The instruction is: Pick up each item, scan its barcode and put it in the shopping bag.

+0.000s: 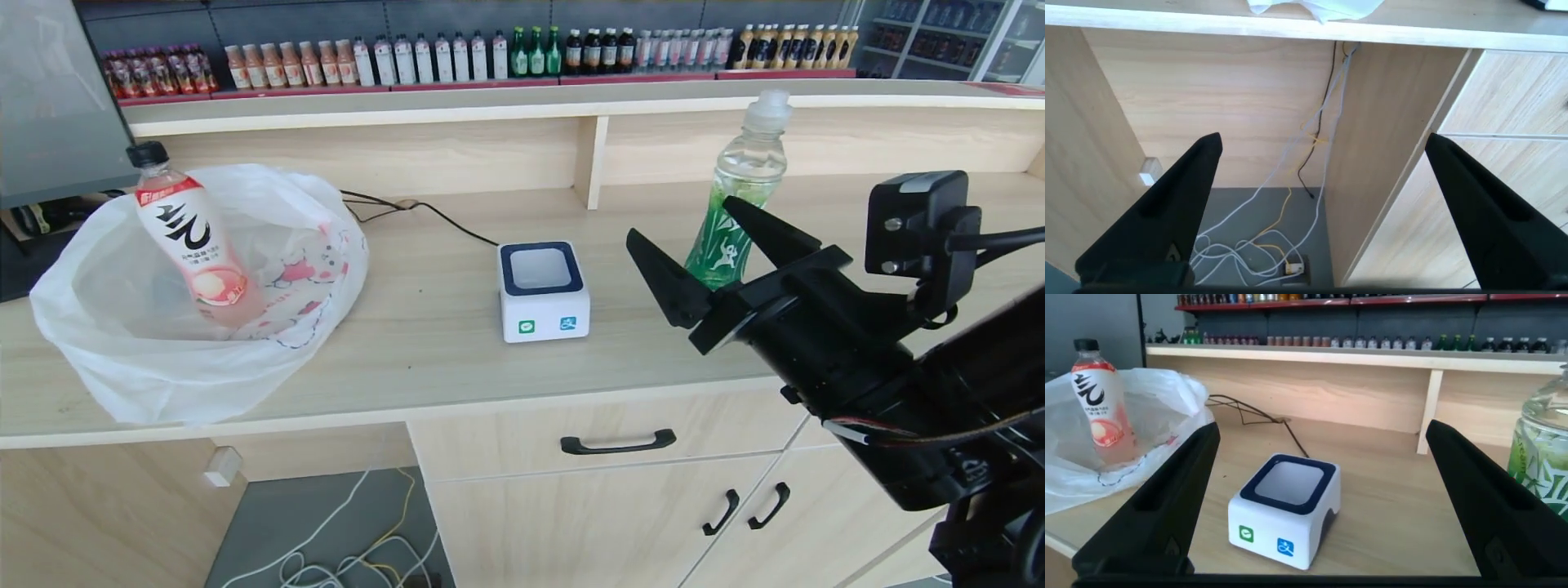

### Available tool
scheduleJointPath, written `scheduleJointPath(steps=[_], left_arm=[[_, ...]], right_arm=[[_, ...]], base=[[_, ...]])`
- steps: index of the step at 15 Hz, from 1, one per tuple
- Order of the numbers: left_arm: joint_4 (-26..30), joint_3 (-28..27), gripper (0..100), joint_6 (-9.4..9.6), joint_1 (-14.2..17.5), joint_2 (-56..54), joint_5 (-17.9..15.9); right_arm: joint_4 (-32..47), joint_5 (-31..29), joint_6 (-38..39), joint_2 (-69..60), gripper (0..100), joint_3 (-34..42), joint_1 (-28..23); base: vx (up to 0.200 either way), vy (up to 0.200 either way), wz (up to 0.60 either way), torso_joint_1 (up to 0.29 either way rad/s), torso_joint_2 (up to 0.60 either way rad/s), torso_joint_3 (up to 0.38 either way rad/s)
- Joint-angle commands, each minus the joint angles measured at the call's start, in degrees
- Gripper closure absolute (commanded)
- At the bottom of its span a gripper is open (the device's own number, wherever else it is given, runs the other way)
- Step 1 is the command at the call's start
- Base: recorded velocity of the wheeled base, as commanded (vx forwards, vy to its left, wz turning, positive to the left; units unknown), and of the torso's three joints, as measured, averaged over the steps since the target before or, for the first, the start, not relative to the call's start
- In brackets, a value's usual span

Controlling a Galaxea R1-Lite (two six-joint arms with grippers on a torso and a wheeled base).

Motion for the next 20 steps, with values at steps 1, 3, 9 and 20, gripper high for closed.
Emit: scheduleJointPath(steps=[1,3,9,20], left_arm=[[0.0,0.0,0,0.05,0.0,0.0,0.0],[0.0,0.0,0,0.05,0.0,0.0,0.0],[0.0,0.0,0,0.31,0.0,0.0,0.0],[0.0,0.0,0,0.40,0.0,0.0,0.0]], right_arm=[[-0.1,0.0,0.0,0.3,0,0.1,0.0],[-0.1,0.0,0.1,0.4,0,0.5,0.1],[-0.1,0.0,0.1,1.9,0,2.4,-0.4],[8.8,-3.5,3.0,2.3,0,-2.3,-9.1]], base=[[0.000,-0.200,0.00,-0.002,0.00,-0.002],[0.000,-0.100,0.00,-0.001,0.00,0.001],[0.000,0.000,0.00,0.000,0.00,0.000],[0.000,0.000,0.00,0.000,0.00,0.000]])
